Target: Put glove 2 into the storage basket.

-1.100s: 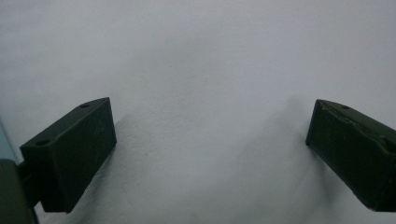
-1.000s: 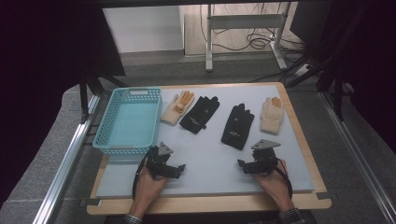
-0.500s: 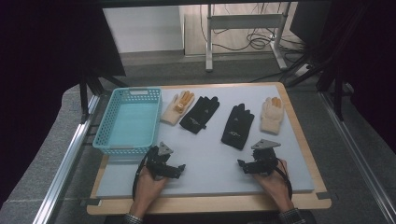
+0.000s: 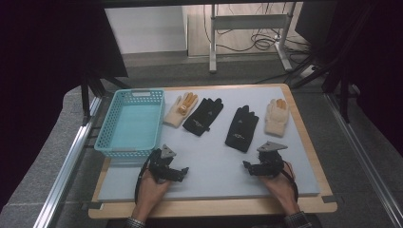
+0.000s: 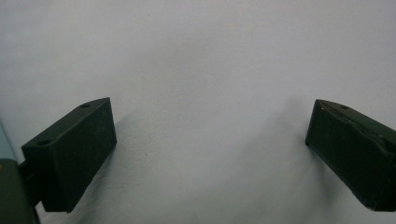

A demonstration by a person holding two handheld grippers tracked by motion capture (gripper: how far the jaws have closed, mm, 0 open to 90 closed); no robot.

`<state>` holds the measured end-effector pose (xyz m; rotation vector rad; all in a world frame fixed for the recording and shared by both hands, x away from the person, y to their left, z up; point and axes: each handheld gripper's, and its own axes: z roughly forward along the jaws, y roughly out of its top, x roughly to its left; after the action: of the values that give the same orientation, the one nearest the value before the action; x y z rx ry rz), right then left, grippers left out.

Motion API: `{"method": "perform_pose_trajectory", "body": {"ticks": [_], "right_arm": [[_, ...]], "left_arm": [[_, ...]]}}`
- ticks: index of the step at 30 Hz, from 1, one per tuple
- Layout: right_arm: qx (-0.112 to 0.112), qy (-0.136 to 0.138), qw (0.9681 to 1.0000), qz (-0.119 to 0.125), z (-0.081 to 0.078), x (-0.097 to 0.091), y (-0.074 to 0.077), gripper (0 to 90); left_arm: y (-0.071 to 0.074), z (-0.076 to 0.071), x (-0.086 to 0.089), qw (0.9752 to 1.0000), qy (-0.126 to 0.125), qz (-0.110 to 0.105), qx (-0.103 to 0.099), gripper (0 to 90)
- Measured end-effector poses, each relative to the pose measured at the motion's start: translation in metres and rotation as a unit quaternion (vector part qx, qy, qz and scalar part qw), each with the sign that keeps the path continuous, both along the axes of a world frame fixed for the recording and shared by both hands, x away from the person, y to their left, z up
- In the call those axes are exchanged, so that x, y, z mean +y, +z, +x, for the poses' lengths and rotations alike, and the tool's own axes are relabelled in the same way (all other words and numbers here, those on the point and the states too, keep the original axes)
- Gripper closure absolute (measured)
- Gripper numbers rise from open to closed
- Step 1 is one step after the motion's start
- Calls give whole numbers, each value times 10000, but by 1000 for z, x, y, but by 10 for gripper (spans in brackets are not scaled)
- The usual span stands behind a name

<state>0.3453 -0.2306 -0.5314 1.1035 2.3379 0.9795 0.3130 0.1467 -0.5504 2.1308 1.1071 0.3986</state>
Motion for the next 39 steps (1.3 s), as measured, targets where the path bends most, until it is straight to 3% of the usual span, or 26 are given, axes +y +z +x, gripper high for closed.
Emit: {"method": "perform_pose_trajectory", "body": {"ticks": [8, 12, 20, 21, 26, 29, 32, 36, 37, 39], "right_arm": [[70, 12, 9999, 123, 5, -4, 7, 241], [140, -19, 9997, 183, 15, -8, 16, 305], [223, -157, 9992, 275, 44, -14, 32, 469], [231, -215, 9992, 263, 53, -15, 34, 526], [201, -373, 9989, 186, 76, -13, 36, 651], [213, -543, 9981, 203, 91, -12, 34, 682], [264, -619, 9975, 231, 101, -9, 31, 681], [266, -676, 9970, 262, 107, -3, 27, 615], [278, -764, 9965, 176, 109, 1, 24, 532], [327, -793, 9963, 92, 112, 4, 20, 480]], "left_arm": [[0, 0, 0, 10000, 1, 2, -2, 22], [0, 0, 0, 10000, -22, 35, 6, 22], [0, 0, 0, 10000, -21, 34, 9, 22], [0, 0, 0, 10000, -20, 32, 8, 22], [0, 0, 0, 10000, -21, 31, 8, 22], [0, 0, 0, 10000, -20, 29, 8, 22], [0, 0, 0, 10000, -20, 28, 8, 23], [0, 0, 0, 10000, -20, 30, 7, 22], [0, 0, 0, 10000, -21, 29, 7, 22], [0, 0, 0, 10000, -20, 29, 6, 22]]}}
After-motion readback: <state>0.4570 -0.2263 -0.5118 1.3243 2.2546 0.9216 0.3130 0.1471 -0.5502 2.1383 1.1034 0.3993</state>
